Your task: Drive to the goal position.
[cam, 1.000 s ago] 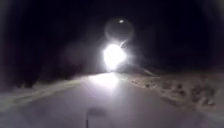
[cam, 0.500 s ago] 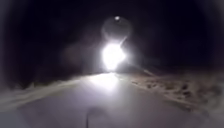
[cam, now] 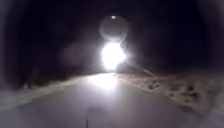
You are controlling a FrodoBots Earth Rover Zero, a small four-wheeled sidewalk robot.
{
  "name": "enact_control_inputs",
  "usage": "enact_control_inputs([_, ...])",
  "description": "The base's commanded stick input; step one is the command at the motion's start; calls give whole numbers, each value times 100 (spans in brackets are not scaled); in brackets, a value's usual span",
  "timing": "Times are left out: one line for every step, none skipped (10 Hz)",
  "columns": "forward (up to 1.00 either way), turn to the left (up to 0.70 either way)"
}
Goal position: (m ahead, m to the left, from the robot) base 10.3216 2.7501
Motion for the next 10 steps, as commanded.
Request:
enact_control_inputs([85,34])
enact_control_inputs([85,34])
enact_control_inputs([85,34])
enact_control_inputs([85,17])
enact_control_inputs([85,0])
enact_control_inputs([85,0])
enact_control_inputs([85,0])
enact_control_inputs([85,0])
enact_control_inputs([85,0])
enact_control_inputs([85,0])
